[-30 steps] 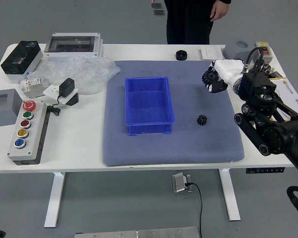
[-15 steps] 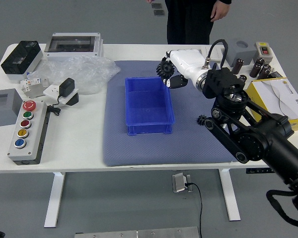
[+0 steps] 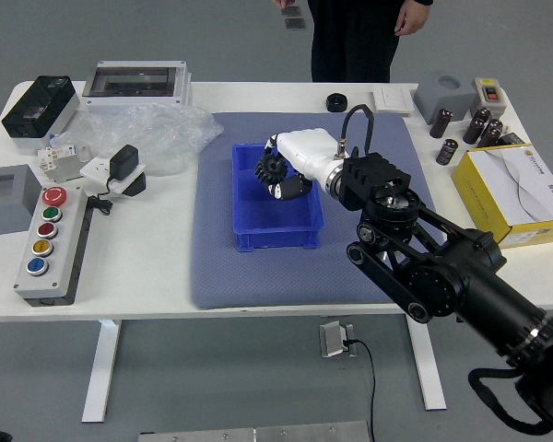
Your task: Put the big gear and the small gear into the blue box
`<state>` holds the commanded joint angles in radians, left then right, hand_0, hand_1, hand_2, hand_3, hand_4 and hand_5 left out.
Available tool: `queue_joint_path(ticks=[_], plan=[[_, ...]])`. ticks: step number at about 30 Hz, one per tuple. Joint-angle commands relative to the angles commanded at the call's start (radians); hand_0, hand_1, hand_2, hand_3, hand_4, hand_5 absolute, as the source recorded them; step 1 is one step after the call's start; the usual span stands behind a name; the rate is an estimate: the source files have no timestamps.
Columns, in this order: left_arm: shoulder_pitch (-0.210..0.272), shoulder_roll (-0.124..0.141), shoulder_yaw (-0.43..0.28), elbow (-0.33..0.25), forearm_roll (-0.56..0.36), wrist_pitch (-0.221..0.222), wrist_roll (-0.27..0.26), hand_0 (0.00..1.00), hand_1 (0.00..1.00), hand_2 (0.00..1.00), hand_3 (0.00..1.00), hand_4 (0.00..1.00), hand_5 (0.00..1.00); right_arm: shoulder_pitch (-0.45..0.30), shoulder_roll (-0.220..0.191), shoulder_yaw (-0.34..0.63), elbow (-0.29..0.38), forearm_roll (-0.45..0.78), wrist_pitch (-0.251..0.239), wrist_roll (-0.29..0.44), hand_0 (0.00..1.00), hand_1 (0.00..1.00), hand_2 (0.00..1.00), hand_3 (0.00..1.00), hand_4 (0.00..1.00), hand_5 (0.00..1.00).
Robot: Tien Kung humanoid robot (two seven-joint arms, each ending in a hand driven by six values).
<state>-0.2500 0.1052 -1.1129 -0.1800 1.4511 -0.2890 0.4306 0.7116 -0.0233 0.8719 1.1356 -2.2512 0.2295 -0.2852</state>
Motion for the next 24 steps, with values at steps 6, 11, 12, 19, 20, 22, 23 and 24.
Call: queue_joint_path(ticks=[6, 11, 12, 19, 20, 22, 23, 24], plan=[[0.004, 0.001, 0.000, 0.000, 0.000, 0.000, 0.001, 0.872, 0.853, 0.854, 0.862, 0.770, 0.486, 0.004, 0.001, 0.004, 0.001, 0.010, 0.023, -0.005, 0.680, 0.627, 0.752, 0.973, 0.887, 0.476], [0.006, 0.002, -0.001, 0.000, 0.002, 0.000, 0.001, 0.872, 0.853, 0.854, 0.862, 0.770, 0.486, 0.006, -0.001, 0.009, 0.003, 0.017, 0.034, -0.008, 0.680, 0.627, 0.752, 0.973, 0.887, 0.476], [0.006, 0.002, -0.002, 0.000, 0.002, 0.000, 0.002, 0.872, 0.854, 0.854, 0.863, 0.772, 0.485, 0.006, -0.003, 0.010, 0.005, 0.018, 0.036, -0.009, 0.695, 0.638, 0.783, 0.993, 0.906, 0.499], [0.006, 0.005, -0.002, 0.000, 0.001, 0.000, 0.003, 0.872, 0.853, 0.855, 0.863, 0.771, 0.485, 0.005, -0.033, 0.034, 0.038, 0.026, 0.040, -0.016, 0.700, 0.640, 0.785, 0.981, 0.929, 0.498], [0.006, 0.005, -0.001, 0.000, 0.000, 0.000, 0.003, 0.872, 0.853, 0.855, 0.863, 0.771, 0.485, 0.004, -0.041, 0.040, 0.045, 0.027, 0.042, -0.017, 0.700, 0.640, 0.785, 0.981, 0.929, 0.498], [0.006, 0.007, -0.001, 0.000, -0.002, 0.001, 0.002, 0.872, 0.853, 0.855, 0.863, 0.771, 0.485, 0.003, -0.060, 0.052, 0.060, 0.030, 0.046, -0.020, 0.700, 0.640, 0.785, 0.981, 0.929, 0.498], [0.006, 0.008, -0.002, 0.000, -0.003, 0.002, 0.001, 0.872, 0.853, 0.855, 0.863, 0.771, 0.485, 0.001, -0.069, 0.056, 0.066, 0.033, 0.047, -0.020, 0.700, 0.640, 0.785, 0.981, 0.929, 0.498], [0.006, 0.008, -0.003, 0.000, -0.003, 0.002, 0.000, 0.873, 0.854, 0.855, 0.864, 0.773, 0.486, -0.001, -0.078, 0.060, 0.073, 0.035, 0.049, -0.021, 0.698, 0.639, 0.777, 0.958, 0.921, 0.501]])
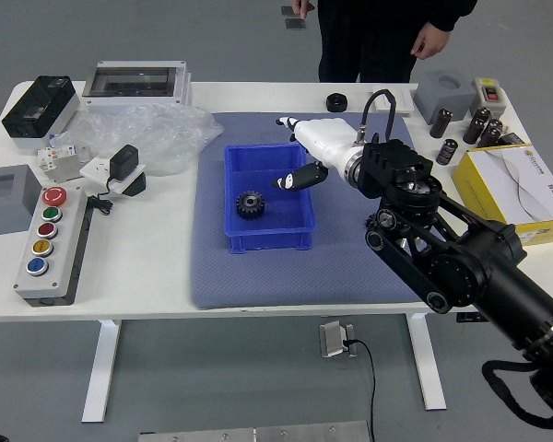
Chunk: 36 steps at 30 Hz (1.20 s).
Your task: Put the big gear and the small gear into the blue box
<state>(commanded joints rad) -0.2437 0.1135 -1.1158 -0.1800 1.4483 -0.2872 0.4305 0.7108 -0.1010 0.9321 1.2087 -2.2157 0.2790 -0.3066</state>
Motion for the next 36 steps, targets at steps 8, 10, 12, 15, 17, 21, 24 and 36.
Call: queue_joint_path(ticks=[8, 10, 12, 15, 17, 21, 24, 36], plan=[[0.002, 0.008, 0.007, 0.000, -0.006, 0.002, -0.024, 0.874, 0.854, 0.855, 0.866, 0.775, 0.486, -0.039, -0.081, 0.012, 0.040, 0.027, 0.011, -0.006, 0.701, 0.640, 0.762, 0.924, 0.907, 0.501], [0.001, 0.009, 0.009, 0.000, -0.008, 0.004, -0.029, 0.874, 0.854, 0.855, 0.866, 0.775, 0.486, -0.049, -0.096, 0.010, 0.041, 0.032, 0.012, -0.006, 0.701, 0.640, 0.762, 0.924, 0.907, 0.501], [0.000, 0.010, 0.011, 0.000, -0.008, 0.005, -0.033, 0.875, 0.854, 0.855, 0.866, 0.777, 0.488, -0.062, -0.114, 0.008, 0.043, 0.037, 0.013, -0.006, 0.699, 0.639, 0.744, 0.868, 0.893, 0.496], [0.000, 0.012, 0.012, 0.000, -0.010, 0.007, -0.035, 0.875, 0.854, 0.855, 0.866, 0.777, 0.488, -0.079, -0.136, 0.007, 0.046, 0.042, 0.012, -0.006, 0.699, 0.639, 0.744, 0.868, 0.893, 0.496], [0.000, 0.014, 0.013, 0.000, -0.010, 0.008, -0.036, 0.875, 0.854, 0.855, 0.866, 0.777, 0.488, -0.090, -0.152, 0.005, 0.047, 0.045, 0.014, -0.006, 0.699, 0.639, 0.744, 0.868, 0.893, 0.496], [0.001, 0.017, 0.012, 0.000, -0.011, 0.010, -0.036, 0.875, 0.853, 0.855, 0.866, 0.778, 0.487, -0.108, -0.175, 0.002, 0.050, 0.048, 0.020, -0.007, 0.698, 0.638, 0.720, 0.818, 0.873, 0.484], [0.001, 0.017, 0.012, 0.000, -0.012, 0.010, -0.037, 0.875, 0.853, 0.855, 0.866, 0.779, 0.488, -0.121, -0.189, -0.005, 0.053, 0.050, 0.027, -0.009, 0.700, 0.642, 0.708, 0.736, 0.833, 0.447], [-0.001, 0.015, 0.011, 0.000, -0.012, 0.011, -0.037, 0.876, 0.853, 0.855, 0.867, 0.782, 0.488, -0.163, -0.224, -0.027, 0.049, 0.048, 0.055, -0.017, 0.701, 0.643, 0.707, 0.674, 0.726, 0.322]])
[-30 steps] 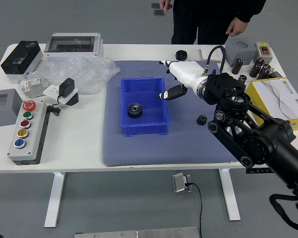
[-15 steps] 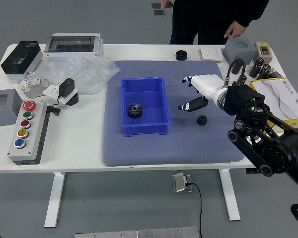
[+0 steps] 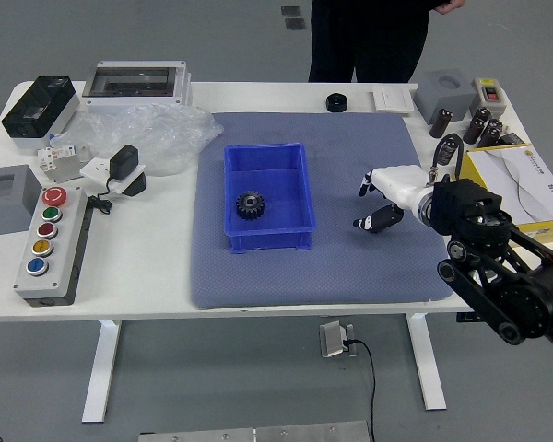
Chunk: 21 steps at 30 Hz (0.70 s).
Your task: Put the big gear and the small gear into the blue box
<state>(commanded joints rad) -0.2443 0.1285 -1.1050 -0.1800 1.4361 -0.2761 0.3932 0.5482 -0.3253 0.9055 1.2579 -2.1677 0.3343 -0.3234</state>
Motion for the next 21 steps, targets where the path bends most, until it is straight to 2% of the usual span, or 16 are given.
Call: queue_joint_path(ticks=[8, 21], plan=[[-0.002, -0.003, -0.001, 0.000, 0.001, -0.001, 0.000, 0.876, 0.853, 0.855, 0.867, 0.784, 0.487, -0.015, -0.008, -0.008, -0.009, -0.003, -0.001, -0.001, 0.691, 0.639, 0.703, 0.671, 0.704, 0.315], [-0.005, -0.005, 0.000, 0.000, 0.002, -0.002, 0.000, 0.877, 0.852, 0.855, 0.865, 0.785, 0.488, -0.017, 0.012, -0.013, -0.036, -0.014, -0.014, -0.001, 0.680, 0.629, 0.693, 0.662, 0.678, 0.305]])
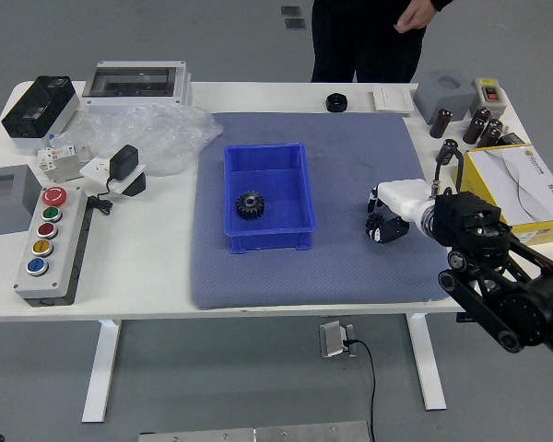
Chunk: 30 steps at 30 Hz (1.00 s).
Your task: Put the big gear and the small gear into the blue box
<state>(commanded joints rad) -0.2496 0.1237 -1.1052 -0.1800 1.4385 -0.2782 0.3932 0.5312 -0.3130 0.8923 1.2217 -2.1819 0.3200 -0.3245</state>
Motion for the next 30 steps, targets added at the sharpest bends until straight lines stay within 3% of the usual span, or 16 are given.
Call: queue_joint_path(ticks=[20, 21, 26, 27, 30], plan=[[0.000, -0.002, 0.002, 0.000, 0.003, -0.002, -0.001, 0.876, 0.853, 0.853, 0.862, 0.786, 0.487, -0.019, 0.015, -0.007, -0.017, -0.033, -0.035, 0.006, 0.638, 0.583, 0.657, 0.650, 0.620, 0.285], [0.000, -0.003, 0.002, 0.000, 0.003, -0.002, -0.001, 0.876, 0.852, 0.853, 0.861, 0.787, 0.489, -0.020, 0.016, -0.007, -0.018, -0.036, -0.039, 0.007, 0.587, 0.521, 0.598, 0.635, 0.534, 0.230], [0.000, -0.004, 0.003, 0.000, 0.003, -0.002, -0.001, 0.876, 0.852, 0.853, 0.861, 0.787, 0.489, -0.023, 0.017, -0.007, -0.020, -0.054, -0.059, 0.012, 0.587, 0.521, 0.598, 0.635, 0.534, 0.230], [0.000, -0.004, 0.003, 0.000, 0.002, -0.002, -0.001, 0.876, 0.853, 0.853, 0.861, 0.787, 0.489, -0.023, 0.017, -0.007, -0.020, -0.057, -0.062, 0.013, 0.570, 0.491, 0.559, 0.623, 0.463, 0.151], [-0.001, -0.004, 0.003, 0.000, 0.002, -0.002, -0.001, 0.876, 0.853, 0.853, 0.861, 0.787, 0.489, -0.025, 0.017, -0.007, -0.021, -0.066, -0.068, 0.016, 0.570, 0.491, 0.559, 0.623, 0.463, 0.151]])
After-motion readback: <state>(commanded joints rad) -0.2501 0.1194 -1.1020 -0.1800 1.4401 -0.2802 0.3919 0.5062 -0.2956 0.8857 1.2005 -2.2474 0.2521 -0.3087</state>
